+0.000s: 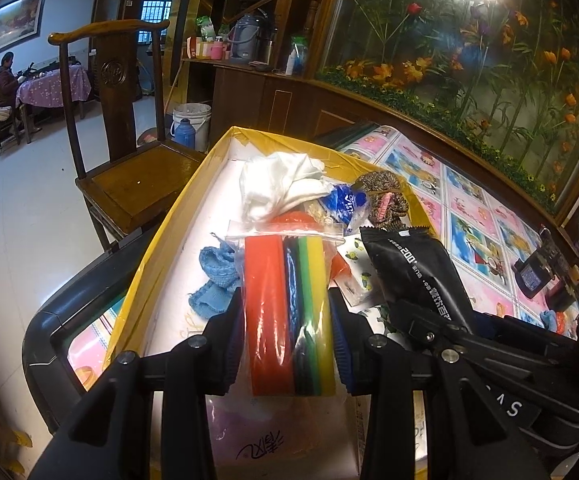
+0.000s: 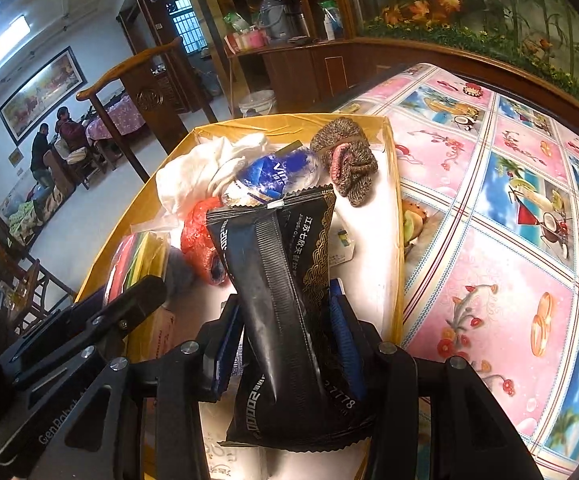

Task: Organize soft objects
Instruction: 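Lower the sponge pack into the tray with the left tool while the right tool drops the black pouch, then reach the left tool toward the blue cloth with red bag while the right tool reaches the yellow-black-red sponge pack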

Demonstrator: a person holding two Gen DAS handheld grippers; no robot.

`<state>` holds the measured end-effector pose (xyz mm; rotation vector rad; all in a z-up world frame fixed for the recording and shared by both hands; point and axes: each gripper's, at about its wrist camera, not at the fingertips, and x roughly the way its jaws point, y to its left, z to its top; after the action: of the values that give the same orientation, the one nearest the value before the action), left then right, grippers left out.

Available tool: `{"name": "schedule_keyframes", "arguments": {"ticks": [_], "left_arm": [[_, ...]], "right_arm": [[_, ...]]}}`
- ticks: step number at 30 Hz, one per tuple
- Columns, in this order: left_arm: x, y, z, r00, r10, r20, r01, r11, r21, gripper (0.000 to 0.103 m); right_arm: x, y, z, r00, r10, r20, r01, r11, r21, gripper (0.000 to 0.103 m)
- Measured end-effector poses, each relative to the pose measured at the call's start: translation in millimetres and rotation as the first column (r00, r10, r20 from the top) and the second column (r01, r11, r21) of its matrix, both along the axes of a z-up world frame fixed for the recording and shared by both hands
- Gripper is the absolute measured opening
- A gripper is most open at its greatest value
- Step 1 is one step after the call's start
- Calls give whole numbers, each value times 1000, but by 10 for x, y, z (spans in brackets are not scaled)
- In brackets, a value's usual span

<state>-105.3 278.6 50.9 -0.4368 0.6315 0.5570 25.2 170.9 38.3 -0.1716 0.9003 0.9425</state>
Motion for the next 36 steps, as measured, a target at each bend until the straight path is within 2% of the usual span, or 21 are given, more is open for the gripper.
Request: {"name": "schedule_keyframes", "arguments": {"ticks": [3, 7, 21, 25, 30, 33, 36], "left_arm": [[-1, 14, -7, 1000, 1, 1, -1, 1000, -6, 39], [-12, 34, 10, 1000, 4, 8, -4, 1000, -20, 47], [-39, -183, 226, 999, -35, 33, 34, 999, 15, 50], [4, -374, 291, 997, -75, 33, 74, 997, 36, 50], [136, -759, 310, 985, -170, 19, 168, 983, 80, 51], [258, -1017, 271, 972, -237, -6, 236, 968, 89, 51], [364, -1351, 204, 948, -317, -36, 319, 941, 112, 51]], "right_arm": [[-3, -27, 8, 1000, 5, -9, -5, 1000, 12, 51], [-3, -84, 41, 1000, 8, -25, -7, 999, 39, 54], [-14, -450, 311, 999, -4, -36, 10, 988, 156, 60], [71, -680, 375, 998, -39, -41, 46, 982, 183, 60], [234, -1073, 406, 992, -113, -57, 123, 971, 204, 61], [329, -1325, 416, 986, -150, -67, 161, 964, 211, 61], [419, -1614, 428, 979, -192, -73, 204, 955, 218, 61]]}}
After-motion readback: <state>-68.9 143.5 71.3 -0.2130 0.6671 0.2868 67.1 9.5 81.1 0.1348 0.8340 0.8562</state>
